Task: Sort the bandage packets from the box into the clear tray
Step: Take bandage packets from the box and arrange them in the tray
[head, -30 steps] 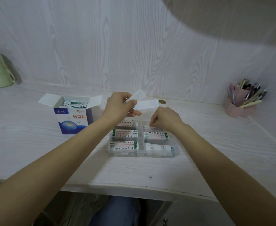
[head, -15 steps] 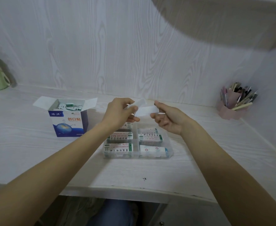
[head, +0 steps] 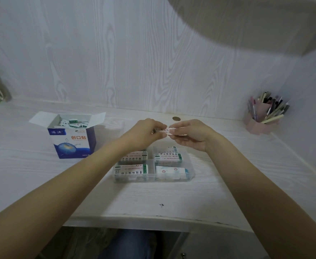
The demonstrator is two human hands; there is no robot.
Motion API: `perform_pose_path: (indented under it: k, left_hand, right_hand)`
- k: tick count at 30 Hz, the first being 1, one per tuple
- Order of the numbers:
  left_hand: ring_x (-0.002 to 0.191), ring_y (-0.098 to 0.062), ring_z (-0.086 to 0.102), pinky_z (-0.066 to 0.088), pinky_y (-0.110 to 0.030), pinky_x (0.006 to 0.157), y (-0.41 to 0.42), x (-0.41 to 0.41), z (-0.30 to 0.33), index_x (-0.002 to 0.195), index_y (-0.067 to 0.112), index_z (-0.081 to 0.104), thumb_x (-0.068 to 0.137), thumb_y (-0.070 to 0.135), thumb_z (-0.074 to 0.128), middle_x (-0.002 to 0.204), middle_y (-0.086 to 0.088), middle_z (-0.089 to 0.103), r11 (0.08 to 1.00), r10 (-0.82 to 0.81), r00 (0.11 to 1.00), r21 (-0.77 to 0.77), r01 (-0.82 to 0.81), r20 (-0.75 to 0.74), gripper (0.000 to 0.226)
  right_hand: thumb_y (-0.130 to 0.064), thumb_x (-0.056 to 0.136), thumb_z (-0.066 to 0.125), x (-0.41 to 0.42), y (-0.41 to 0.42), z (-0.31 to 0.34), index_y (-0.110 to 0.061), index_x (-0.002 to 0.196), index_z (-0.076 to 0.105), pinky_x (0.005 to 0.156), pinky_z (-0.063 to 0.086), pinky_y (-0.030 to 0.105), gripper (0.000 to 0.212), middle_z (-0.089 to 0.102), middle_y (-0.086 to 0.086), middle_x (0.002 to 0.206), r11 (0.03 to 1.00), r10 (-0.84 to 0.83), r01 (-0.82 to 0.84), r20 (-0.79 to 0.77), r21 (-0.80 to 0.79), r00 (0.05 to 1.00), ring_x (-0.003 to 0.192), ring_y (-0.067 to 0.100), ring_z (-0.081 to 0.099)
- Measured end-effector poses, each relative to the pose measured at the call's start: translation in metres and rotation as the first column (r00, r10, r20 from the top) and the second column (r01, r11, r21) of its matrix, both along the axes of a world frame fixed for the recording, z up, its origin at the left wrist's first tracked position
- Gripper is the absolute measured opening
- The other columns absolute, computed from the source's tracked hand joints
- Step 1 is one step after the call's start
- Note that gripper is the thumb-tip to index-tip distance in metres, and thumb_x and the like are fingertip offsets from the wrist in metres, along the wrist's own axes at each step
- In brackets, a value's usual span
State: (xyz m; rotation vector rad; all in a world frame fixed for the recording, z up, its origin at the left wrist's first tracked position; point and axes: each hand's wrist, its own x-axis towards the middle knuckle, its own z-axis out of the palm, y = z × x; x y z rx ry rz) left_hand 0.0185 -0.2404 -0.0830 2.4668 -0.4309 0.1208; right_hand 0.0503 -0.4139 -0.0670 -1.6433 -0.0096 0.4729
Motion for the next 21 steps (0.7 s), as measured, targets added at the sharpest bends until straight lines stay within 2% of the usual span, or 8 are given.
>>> perform_pose_path:
  k: [2, 4, 6, 8, 11, 15, 18, 21]
  left_hand:
    - [0.109, -0.014, 0.057, 0.035, -0.015, 0.086, 0.001, 0.005, -0.002, 0.128, 0.014, 0.058, 0.091, 0.028, 0.061, 0.117, 0.001, 0.064, 0.993, 0.057, 0.998, -0.100, -0.060, -0.038, 0.040]
    - [0.086, -0.007, 0.060, 0.043, -0.021, 0.082, 0.004, 0.011, -0.004, 0.121, 0.014, 0.063, 0.088, 0.023, 0.065, 0.093, 0.005, 0.066, 0.976, 0.100, 0.993, -0.188, -0.110, -0.062, 0.033]
    - [0.072, 0.000, 0.058, 0.048, -0.022, 0.076, 0.005, 0.016, -0.006, 0.109, 0.016, 0.067, 0.087, 0.013, 0.066, 0.081, 0.004, 0.065, 0.969, 0.137, 0.989, -0.201, -0.146, -0.059, 0.022]
    - [0.067, 0.000, 0.056, 0.045, -0.015, 0.065, 0.005, 0.019, -0.007, 0.099, 0.016, 0.071, 0.085, 0.007, 0.067, 0.078, 0.001, 0.066, 0.973, 0.156, 0.986, -0.163, -0.164, -0.061, 0.016]
    - [0.070, -0.007, 0.057, 0.040, -0.014, 0.061, 0.001, 0.022, -0.011, 0.095, 0.015, 0.072, 0.084, 0.006, 0.069, 0.073, 0.002, 0.064, 0.983, 0.150, 0.985, -0.097, -0.158, -0.089, 0.014]
    - [0.079, -0.013, 0.058, 0.045, -0.024, 0.074, -0.002, 0.028, -0.017, 0.094, 0.014, 0.072, 0.082, 0.011, 0.072, 0.083, 0.000, 0.065, 0.987, 0.140, 0.988, 0.083, -0.135, -0.064, 0.013]
    - [0.089, -0.018, 0.062, 0.052, -0.036, 0.083, -0.003, 0.030, -0.019, 0.095, 0.015, 0.072, 0.082, 0.014, 0.071, 0.093, -0.003, 0.068, 0.971, 0.118, 0.992, 0.215, -0.105, -0.046, 0.013]
    - [0.095, -0.021, 0.062, 0.053, -0.037, 0.083, -0.006, 0.031, -0.019, 0.095, 0.018, 0.071, 0.084, 0.013, 0.067, 0.102, -0.004, 0.067, 0.947, 0.095, 0.994, 0.314, -0.076, -0.047, 0.012]
  right_hand:
    - [0.002, 0.082, 0.069, -0.001, -0.002, -0.001, -0.007, 0.094, 0.066, 0.059, 0.051, 0.016, 0.015, 0.069, 0.008, 0.081, 0.997, -0.025, 0.028, 0.056, -0.068, 0.998, 0.065, 0.011, 0.068]
    - [0.002, 0.082, 0.068, 0.000, -0.002, -0.005, -0.009, 0.084, 0.064, 0.049, 0.044, 0.014, 0.012, 0.069, 0.011, 0.083, 0.985, -0.058, 0.080, 0.146, -0.150, 0.988, 0.057, 0.009, 0.068]
    - [0.004, 0.083, 0.067, 0.000, -0.002, -0.009, -0.007, 0.081, 0.063, 0.045, 0.044, 0.012, 0.011, 0.068, 0.017, 0.091, 0.973, -0.090, 0.131, 0.208, -0.190, 0.974, 0.053, 0.009, 0.067]
    - [0.005, 0.082, 0.067, 0.001, 0.000, -0.013, -0.007, 0.078, 0.062, 0.044, 0.046, 0.013, 0.014, 0.066, 0.021, 0.099, 0.959, -0.107, 0.162, 0.233, -0.231, 0.967, 0.057, 0.014, 0.068]
    - [0.000, 0.081, 0.070, 0.004, 0.004, -0.021, -0.013, 0.076, 0.064, 0.047, 0.044, 0.018, 0.015, 0.065, 0.015, 0.096, 0.851, -0.044, 0.224, 0.360, -0.476, 0.932, 0.065, 0.015, 0.062]
    - [-0.014, 0.083, 0.070, 0.005, 0.009, -0.027, -0.017, 0.081, 0.068, 0.065, 0.049, 0.029, 0.005, 0.063, 0.005, 0.079, 0.693, 0.119, 0.223, 0.413, -0.686, 0.903, 0.074, 0.021, 0.063]
    - [-0.018, 0.085, 0.068, 0.005, 0.015, -0.031, -0.017, 0.089, 0.070, 0.068, 0.046, 0.029, 0.004, 0.066, 0.002, 0.091, 0.577, 0.216, 0.223, 0.410, -0.786, 0.886, 0.086, 0.020, 0.063]
    - [-0.018, 0.086, 0.067, 0.005, 0.021, -0.031, -0.017, 0.098, 0.071, 0.069, 0.045, 0.030, 0.012, 0.067, 0.005, 0.102, 0.438, 0.313, 0.242, 0.399, -0.866, 0.862, 0.091, 0.024, 0.063]
